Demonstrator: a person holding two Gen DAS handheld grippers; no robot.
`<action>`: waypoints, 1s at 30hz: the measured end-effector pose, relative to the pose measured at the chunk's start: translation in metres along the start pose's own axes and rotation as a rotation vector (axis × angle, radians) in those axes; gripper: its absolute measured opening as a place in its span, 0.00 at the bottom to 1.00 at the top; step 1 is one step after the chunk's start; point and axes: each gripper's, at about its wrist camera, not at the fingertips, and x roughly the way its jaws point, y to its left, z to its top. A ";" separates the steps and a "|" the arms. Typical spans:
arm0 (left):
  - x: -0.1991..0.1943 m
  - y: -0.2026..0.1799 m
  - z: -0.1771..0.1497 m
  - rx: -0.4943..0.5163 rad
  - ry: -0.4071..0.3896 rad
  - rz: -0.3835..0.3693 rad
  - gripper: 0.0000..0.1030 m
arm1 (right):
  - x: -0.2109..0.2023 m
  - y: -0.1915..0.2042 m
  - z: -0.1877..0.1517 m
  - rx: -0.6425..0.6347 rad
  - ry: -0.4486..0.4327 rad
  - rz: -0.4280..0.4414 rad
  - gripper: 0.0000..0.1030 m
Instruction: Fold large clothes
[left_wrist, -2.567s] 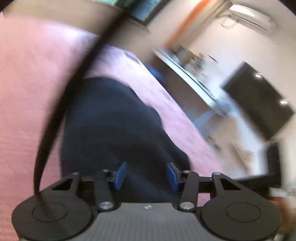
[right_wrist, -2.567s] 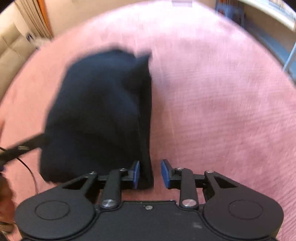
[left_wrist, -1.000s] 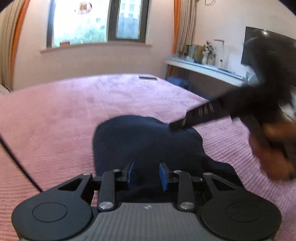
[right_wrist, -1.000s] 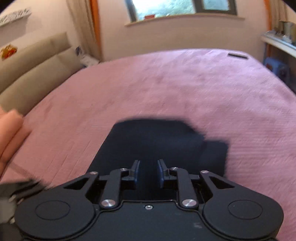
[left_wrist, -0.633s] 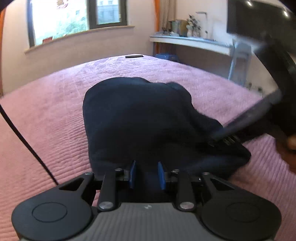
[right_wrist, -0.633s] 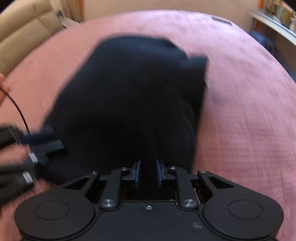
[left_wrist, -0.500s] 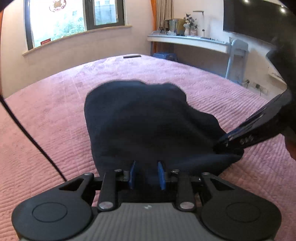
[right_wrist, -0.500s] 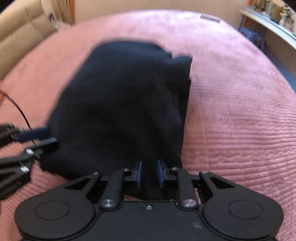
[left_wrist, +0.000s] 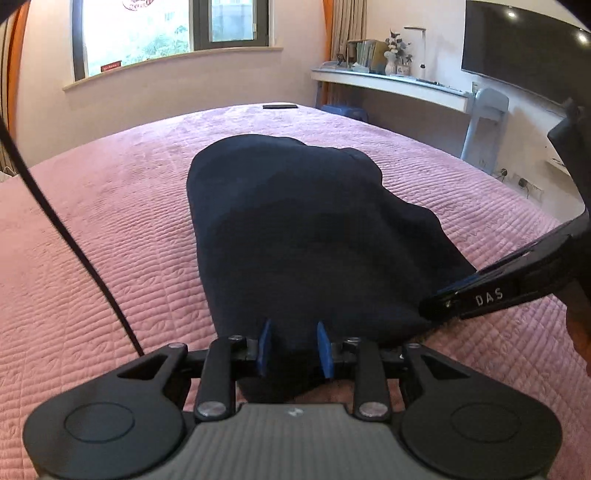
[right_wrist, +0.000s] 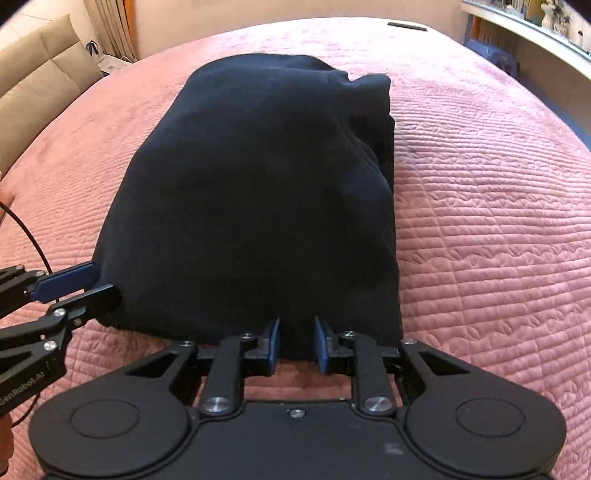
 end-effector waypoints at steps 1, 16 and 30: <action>-0.002 0.003 -0.004 -0.008 -0.003 0.000 0.30 | 0.002 -0.001 -0.001 0.004 -0.010 -0.001 0.23; -0.032 0.003 0.000 -0.099 -0.268 0.031 0.80 | -0.041 -0.036 0.015 0.078 -0.363 0.020 0.78; 0.040 0.125 0.044 -0.685 -0.065 -0.265 0.94 | -0.005 -0.083 0.048 0.294 -0.264 0.195 0.80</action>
